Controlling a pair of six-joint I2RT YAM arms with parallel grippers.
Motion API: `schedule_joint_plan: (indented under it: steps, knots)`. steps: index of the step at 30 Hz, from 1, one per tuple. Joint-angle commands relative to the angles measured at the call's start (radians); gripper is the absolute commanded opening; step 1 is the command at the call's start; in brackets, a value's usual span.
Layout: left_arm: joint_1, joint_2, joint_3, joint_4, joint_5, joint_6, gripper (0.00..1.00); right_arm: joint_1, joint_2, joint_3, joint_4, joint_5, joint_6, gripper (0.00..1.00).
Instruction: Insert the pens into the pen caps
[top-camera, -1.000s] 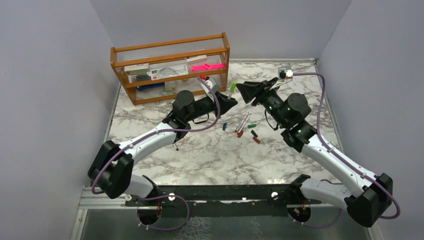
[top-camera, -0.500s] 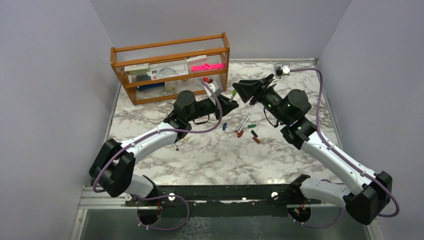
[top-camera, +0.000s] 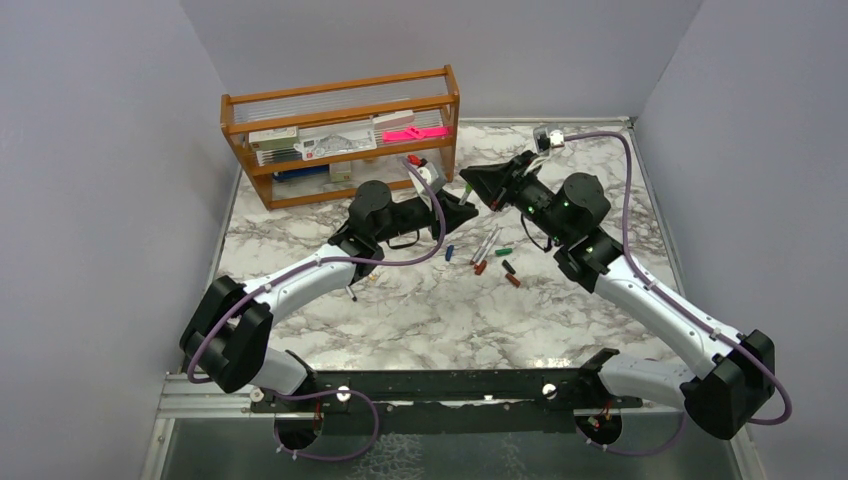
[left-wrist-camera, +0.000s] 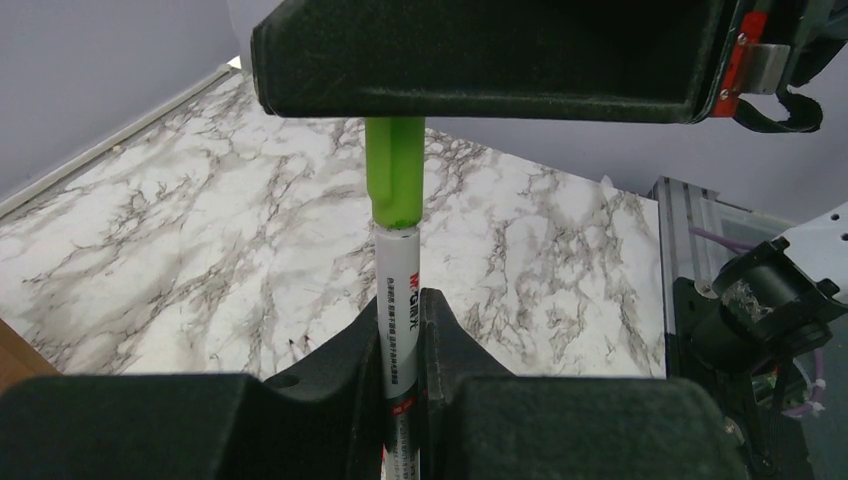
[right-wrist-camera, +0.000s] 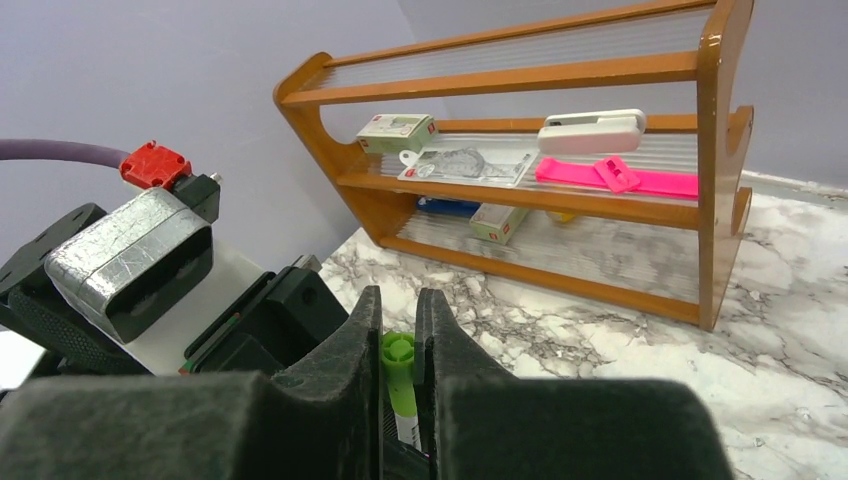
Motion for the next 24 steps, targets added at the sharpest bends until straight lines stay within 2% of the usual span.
schedule_joint_plan:
  steps: [1,17,24]
  knots:
    - [-0.001,-0.013,0.039,0.021,-0.026,-0.042,0.0,0.006,0.0,0.002,0.012,-0.042,-0.004,0.01]
    - [-0.002,0.066,0.315,0.033,0.06,0.021,0.0,0.007,-0.008,-0.101,-0.132,-0.161,-0.029,0.01]
    - [-0.001,0.087,0.399,0.044,0.098,0.093,0.0,0.007,0.048,-0.082,-0.213,-0.173,-0.047,0.01]
